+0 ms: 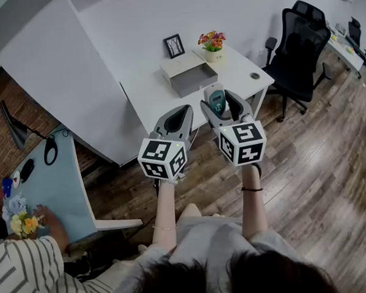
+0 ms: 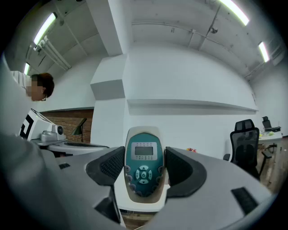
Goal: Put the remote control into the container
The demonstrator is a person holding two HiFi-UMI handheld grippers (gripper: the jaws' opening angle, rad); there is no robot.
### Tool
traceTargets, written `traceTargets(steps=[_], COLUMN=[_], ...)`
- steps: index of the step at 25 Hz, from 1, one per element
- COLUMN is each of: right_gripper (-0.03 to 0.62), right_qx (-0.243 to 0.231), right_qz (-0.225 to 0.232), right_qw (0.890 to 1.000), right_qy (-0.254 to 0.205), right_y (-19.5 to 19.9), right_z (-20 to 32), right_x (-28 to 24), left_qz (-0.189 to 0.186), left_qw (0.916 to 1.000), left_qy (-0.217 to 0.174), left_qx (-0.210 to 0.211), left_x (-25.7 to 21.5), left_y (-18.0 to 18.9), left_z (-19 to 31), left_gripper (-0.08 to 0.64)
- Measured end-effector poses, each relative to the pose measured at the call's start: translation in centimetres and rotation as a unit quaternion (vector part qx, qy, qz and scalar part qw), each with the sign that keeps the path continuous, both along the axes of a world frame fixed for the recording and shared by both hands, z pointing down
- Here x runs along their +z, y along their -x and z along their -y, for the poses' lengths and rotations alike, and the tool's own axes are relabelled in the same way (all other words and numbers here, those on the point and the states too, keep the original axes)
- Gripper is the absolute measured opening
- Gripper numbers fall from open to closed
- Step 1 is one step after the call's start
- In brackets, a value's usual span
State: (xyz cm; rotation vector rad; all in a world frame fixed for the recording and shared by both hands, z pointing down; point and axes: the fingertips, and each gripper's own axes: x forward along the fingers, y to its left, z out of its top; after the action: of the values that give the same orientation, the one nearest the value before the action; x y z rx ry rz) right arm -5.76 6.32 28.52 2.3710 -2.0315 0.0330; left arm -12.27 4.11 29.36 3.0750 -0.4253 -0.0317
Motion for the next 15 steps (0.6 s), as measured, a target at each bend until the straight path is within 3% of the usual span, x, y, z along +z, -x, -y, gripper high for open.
traceTargets(steps=[15], right_gripper=[0.284], right_qx=[-0.004], right_qz=[0.005], right_qw=[1.0], right_qy=[0.008], right_y=[-0.65], right_z=[0.08], right_x=[0.52], left_qz=[0.014], left_qw=[0.9999], left_qy=[0.0], left_qx=[-0.004], left_x=[0.42], left_y=[-0.64], left_z=[0.2], left_gripper=[0.003])
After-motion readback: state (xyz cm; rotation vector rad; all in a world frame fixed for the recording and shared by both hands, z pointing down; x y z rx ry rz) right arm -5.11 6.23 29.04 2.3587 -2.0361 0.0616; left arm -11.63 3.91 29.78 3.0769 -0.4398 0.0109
